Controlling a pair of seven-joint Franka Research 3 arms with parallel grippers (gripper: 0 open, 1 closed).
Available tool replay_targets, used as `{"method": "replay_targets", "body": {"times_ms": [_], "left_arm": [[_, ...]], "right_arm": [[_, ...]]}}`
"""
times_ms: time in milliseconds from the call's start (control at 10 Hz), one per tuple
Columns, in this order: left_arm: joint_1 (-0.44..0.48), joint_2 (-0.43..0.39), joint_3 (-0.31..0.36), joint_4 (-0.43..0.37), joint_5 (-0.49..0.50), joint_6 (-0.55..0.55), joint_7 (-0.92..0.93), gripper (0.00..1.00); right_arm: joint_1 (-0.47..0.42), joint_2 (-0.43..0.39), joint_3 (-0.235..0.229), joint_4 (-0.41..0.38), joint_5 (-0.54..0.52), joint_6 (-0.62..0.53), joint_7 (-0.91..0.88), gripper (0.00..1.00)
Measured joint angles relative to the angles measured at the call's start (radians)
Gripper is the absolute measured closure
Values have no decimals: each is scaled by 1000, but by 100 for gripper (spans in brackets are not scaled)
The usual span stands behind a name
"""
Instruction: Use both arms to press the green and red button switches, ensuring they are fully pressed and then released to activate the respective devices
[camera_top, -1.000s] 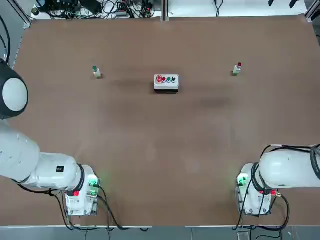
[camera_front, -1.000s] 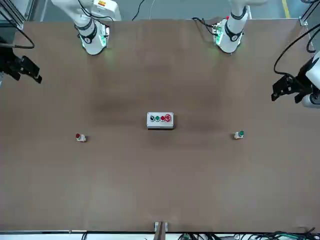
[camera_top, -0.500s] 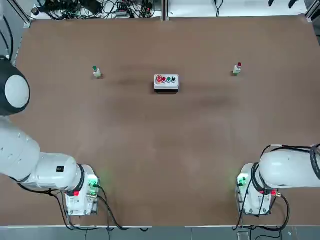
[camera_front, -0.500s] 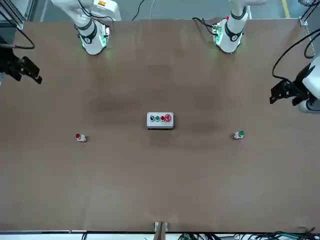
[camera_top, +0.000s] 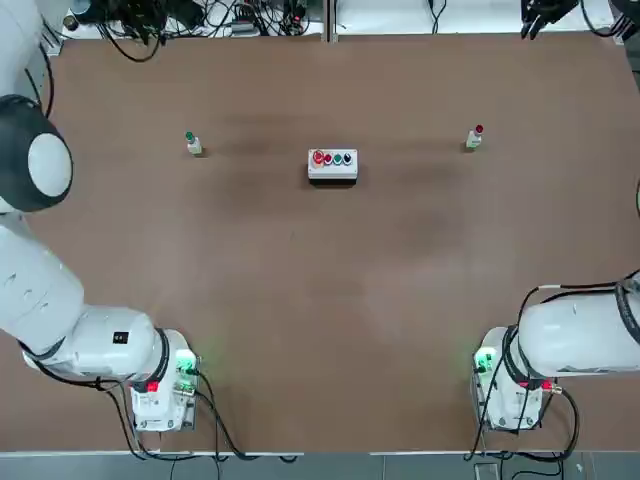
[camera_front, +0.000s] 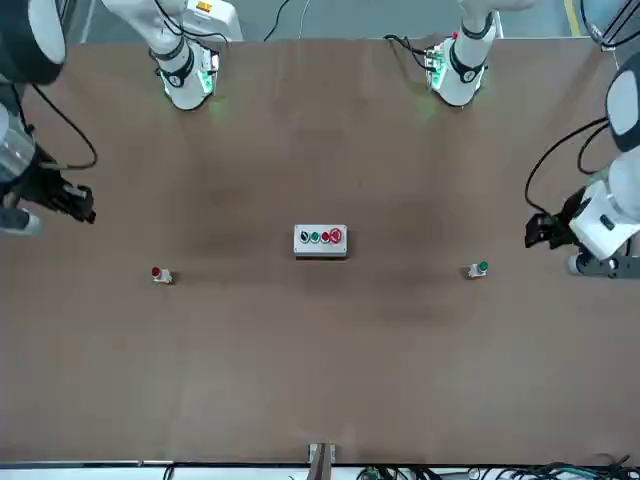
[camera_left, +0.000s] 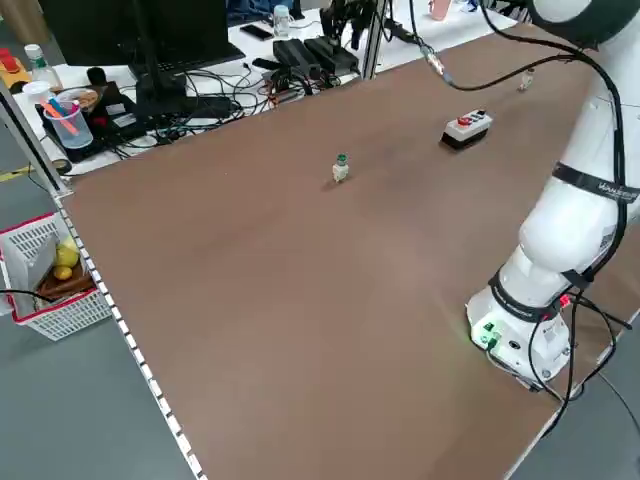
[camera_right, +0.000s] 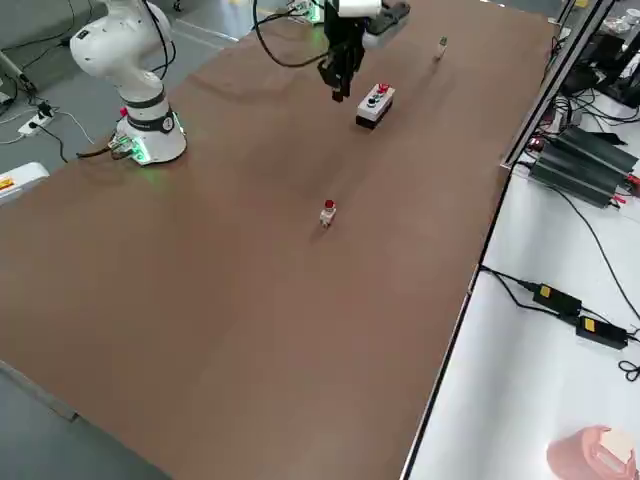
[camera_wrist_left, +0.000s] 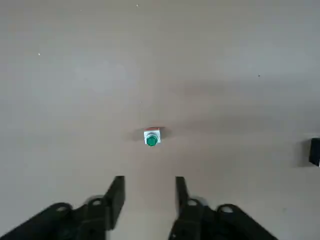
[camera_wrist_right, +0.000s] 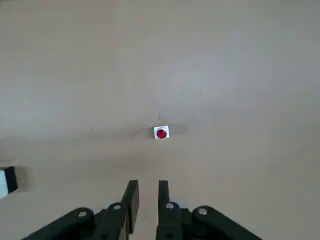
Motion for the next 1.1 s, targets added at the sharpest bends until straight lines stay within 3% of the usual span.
{"method": "replay_targets", "body": {"times_ms": [300,800,1100], "left_arm": [[0,5,0,-153,0,165,1,75],[-2,4,-2,-415,0,444,1,99],[-4,30,-2,-464,11,466,4,99]], "right_arm": [[1,74,0,-4,-20,60,-1,94],[1,183,-1,-88,-22,135,-2,98],[1,188,2,-176,-22,272,-12,99]]}}
